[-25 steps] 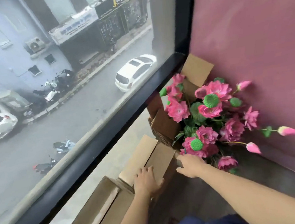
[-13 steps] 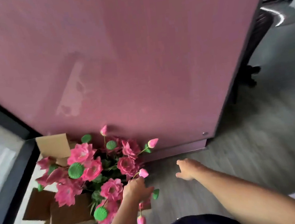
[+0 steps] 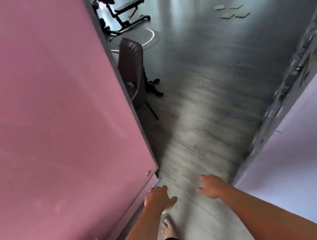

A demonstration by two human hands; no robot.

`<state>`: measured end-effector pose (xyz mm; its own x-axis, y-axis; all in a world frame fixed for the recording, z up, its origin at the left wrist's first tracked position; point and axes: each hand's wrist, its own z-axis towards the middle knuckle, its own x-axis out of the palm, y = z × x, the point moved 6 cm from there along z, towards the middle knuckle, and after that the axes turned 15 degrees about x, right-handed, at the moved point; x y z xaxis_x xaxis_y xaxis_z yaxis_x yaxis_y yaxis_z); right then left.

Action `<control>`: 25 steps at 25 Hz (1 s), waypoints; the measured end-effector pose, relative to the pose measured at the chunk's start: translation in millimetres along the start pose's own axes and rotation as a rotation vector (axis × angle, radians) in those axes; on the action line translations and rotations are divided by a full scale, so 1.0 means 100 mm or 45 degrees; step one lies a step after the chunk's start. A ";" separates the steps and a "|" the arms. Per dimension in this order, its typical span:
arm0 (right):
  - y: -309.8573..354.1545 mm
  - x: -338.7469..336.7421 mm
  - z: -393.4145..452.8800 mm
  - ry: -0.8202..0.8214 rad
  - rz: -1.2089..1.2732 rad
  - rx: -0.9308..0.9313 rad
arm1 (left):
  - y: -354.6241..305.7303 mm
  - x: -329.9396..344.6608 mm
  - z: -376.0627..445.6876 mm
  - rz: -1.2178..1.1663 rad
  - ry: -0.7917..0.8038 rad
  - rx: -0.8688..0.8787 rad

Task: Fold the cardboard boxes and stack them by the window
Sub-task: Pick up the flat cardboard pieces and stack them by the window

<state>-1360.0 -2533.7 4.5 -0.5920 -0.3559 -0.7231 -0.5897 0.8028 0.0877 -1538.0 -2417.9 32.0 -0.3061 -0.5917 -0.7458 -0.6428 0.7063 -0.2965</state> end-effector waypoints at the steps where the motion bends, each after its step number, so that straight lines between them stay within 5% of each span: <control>1: -0.11 -0.01 0.06 0.013 0.017 0.041 | -0.09 -0.04 0.15 0.014 0.018 0.034; 9: -0.09 -0.86 0.90 0.041 0.115 0.258 | -0.22 -0.91 1.57 0.134 0.094 0.286; 15: 0.44 -1.86 1.50 -0.047 0.240 0.245 | 0.20 -1.81 2.52 0.153 0.085 0.189; 25: 0.22 -2.77 2.70 0.060 0.188 0.316 | -0.35 -2.54 4.05 0.329 0.155 0.410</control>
<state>-1060.4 -2288.7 21.5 -0.6897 -0.2434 -0.6820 -0.3463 0.9380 0.0154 -1152.7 -2134.9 -9.5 -0.5214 -0.4070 -0.7500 -0.2877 0.9113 -0.2945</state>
